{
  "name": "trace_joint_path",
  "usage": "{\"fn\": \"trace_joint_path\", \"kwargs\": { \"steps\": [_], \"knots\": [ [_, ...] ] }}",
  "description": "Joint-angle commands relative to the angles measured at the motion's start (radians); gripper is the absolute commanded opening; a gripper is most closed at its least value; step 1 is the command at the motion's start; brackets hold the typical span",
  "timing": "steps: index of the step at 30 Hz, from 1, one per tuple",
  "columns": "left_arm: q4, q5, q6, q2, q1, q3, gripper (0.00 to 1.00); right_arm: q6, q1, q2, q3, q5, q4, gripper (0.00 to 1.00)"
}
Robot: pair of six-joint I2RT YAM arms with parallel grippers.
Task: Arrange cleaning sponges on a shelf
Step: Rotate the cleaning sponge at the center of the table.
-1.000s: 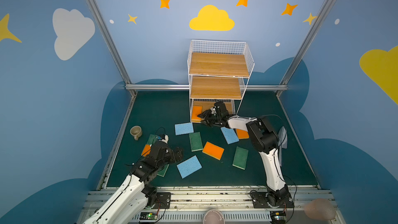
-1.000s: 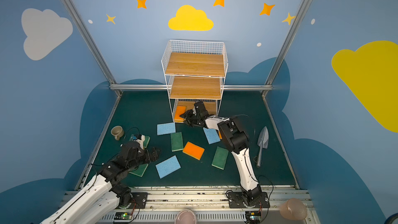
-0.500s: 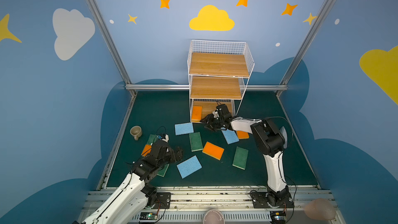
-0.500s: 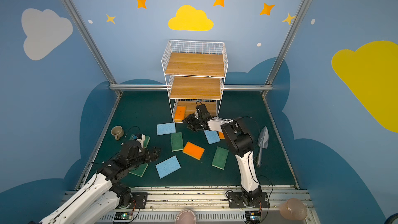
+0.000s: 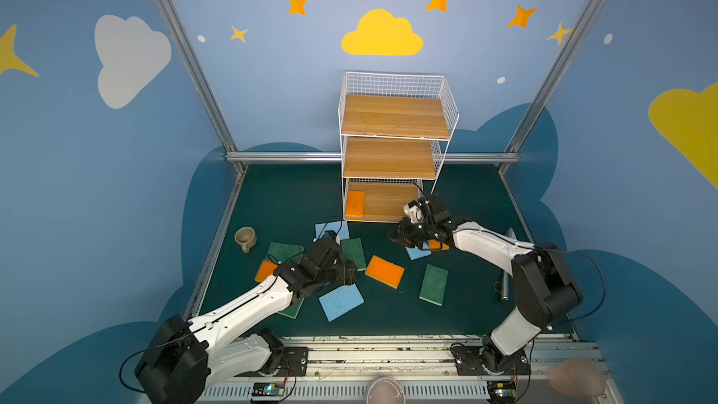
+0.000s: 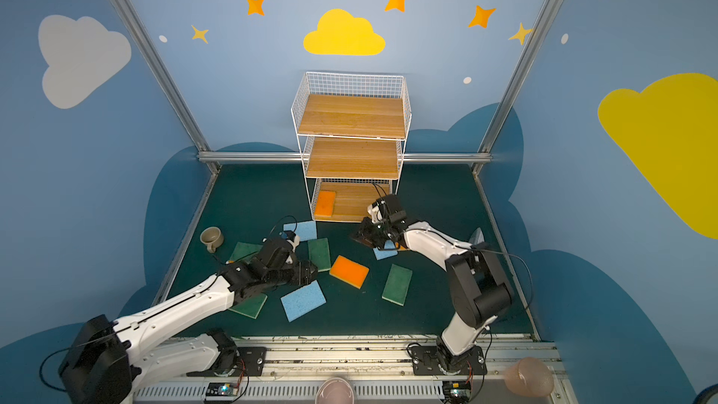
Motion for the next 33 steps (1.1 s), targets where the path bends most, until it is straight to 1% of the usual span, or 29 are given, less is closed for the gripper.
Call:
{"fn": "trace_joint_path", "kwargs": {
  "steps": [1,3,5,8,12,20,24,26,33],
  "knots": [
    [0.046,0.02,0.052,0.083,-0.003,0.088,0.6,-0.096,0.002,-0.106,-0.083,-0.017,-0.098,0.01],
    [0.05,0.038,0.068,0.146,-0.003,0.143,0.51,-0.096,0.005,-0.166,-0.15,-0.029,-0.101,0.0],
    [0.059,0.059,0.077,0.203,-0.002,0.186,0.43,-0.088,0.015,-0.216,-0.207,-0.04,-0.096,0.0],
    [0.073,0.096,0.083,0.291,-0.002,0.241,0.36,-0.058,0.049,-0.27,-0.282,-0.054,-0.054,0.0],
    [0.07,0.139,0.098,0.408,-0.005,0.318,0.29,-0.008,0.086,-0.272,-0.373,-0.067,0.035,0.0],
    [0.061,0.131,0.119,0.547,-0.012,0.408,0.28,0.089,0.176,-0.197,-0.457,-0.057,0.22,0.0],
    [0.048,0.123,0.131,0.603,-0.012,0.445,0.28,0.118,0.187,-0.128,-0.46,-0.066,0.287,0.0],
    [0.038,0.118,0.137,0.629,-0.012,0.459,0.29,0.127,0.188,-0.094,-0.458,-0.066,0.31,0.0],
    [-0.006,0.106,0.155,0.696,-0.008,0.51,0.29,0.129,0.187,-0.028,-0.439,-0.048,0.325,0.0]
  ]
}}
